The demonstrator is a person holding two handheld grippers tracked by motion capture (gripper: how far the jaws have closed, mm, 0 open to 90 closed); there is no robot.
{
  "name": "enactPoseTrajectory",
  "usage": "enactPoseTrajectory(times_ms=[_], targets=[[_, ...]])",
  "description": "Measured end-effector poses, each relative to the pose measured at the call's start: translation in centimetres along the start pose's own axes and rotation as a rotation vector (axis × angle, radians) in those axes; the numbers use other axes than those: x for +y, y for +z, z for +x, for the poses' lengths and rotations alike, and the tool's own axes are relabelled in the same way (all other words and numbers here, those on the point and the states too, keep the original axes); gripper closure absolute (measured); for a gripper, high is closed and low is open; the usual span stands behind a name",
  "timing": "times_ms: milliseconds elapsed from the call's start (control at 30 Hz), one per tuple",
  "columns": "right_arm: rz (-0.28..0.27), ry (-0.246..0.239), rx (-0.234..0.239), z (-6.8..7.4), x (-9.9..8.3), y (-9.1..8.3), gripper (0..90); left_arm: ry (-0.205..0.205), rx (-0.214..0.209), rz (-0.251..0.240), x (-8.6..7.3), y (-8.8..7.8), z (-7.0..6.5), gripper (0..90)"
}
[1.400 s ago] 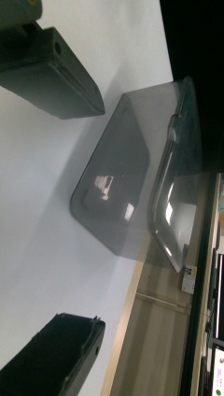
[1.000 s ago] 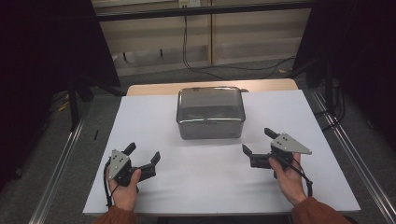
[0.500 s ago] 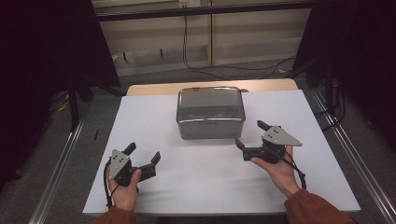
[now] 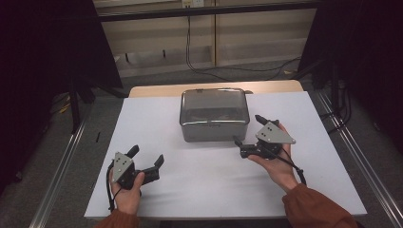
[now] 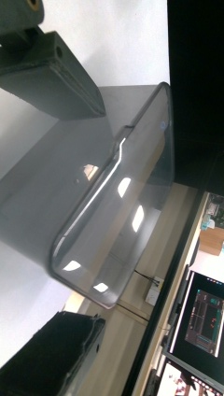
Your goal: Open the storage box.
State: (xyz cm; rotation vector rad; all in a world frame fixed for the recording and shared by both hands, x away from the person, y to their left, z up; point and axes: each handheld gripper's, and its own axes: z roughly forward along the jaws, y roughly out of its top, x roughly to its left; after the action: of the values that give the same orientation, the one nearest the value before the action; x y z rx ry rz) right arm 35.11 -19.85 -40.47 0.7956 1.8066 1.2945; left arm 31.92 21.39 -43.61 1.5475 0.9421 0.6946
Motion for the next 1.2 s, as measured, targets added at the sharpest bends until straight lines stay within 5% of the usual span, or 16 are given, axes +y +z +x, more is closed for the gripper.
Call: enactPoseTrajectory(times_ms=[433, 733, 1200], targets=[[0.009, -0.196, -0.02, 1.4, 1.4, 1.9, 5.5, 0.0, 0.003, -0.003, 0.0, 0.0, 0.1, 1.7], [0.039, -0.296, 0.014, 3.1, 2.2, 3.1, 7.7, -0.004, 0.0, -0.002, 0.0, 0.0, 0.1, 1.7], [0.049, -0.679, -0.039, 5.5, 2.0, 4.7, 16.8, 0.003, 0.0, 0.002, 0.0, 0.0, 0.2, 1.7]])
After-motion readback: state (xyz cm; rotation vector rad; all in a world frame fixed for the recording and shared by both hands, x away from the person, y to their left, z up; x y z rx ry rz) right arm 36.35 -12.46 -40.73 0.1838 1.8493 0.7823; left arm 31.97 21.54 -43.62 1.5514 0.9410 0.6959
